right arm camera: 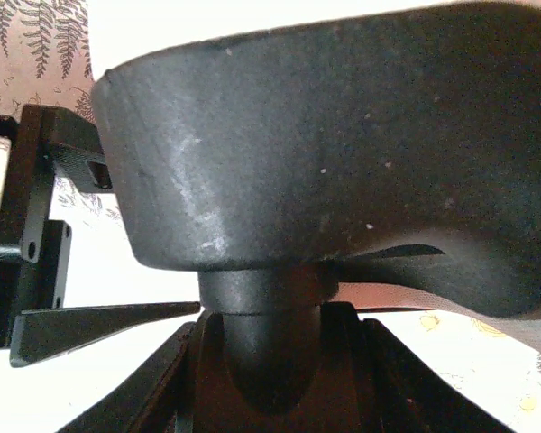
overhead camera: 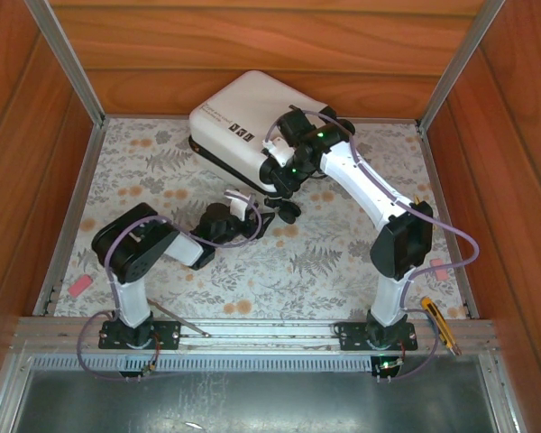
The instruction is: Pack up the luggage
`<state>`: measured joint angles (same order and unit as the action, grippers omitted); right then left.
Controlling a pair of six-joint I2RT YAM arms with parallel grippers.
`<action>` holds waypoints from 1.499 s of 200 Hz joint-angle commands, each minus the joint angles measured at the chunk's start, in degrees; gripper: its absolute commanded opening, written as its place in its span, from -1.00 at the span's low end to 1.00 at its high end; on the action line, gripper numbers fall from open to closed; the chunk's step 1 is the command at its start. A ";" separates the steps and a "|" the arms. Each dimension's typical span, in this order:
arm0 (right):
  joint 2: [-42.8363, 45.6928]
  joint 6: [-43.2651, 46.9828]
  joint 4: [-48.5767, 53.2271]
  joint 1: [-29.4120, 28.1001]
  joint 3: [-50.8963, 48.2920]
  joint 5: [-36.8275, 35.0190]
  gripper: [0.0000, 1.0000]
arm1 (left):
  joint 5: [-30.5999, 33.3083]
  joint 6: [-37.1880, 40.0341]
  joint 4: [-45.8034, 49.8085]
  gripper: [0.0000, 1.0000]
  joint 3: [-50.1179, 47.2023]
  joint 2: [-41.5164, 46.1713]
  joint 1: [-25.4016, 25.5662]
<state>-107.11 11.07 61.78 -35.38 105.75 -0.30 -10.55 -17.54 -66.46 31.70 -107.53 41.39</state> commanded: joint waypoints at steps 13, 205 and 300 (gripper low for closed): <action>2.17 -0.36 -3.07 -0.30 3.05 -5.81 -1.00 | -2.57 4.38 -14.83 0.40 -1.11 -5.04 -0.87; 2.09 14.41 -15.29 -4.97 1.58 -20.32 -1.00 | 6.46 3.17 -14.81 0.12 11.20 -11.10 0.26; 3.79 9.58 -19.18 -1.37 -3.82 -8.52 -1.00 | 16.87 3.04 -14.80 -0.08 16.02 -14.43 1.48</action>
<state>-105.93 23.40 54.57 -36.64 102.13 -14.79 2.35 -14.81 -78.22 42.87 -120.31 42.76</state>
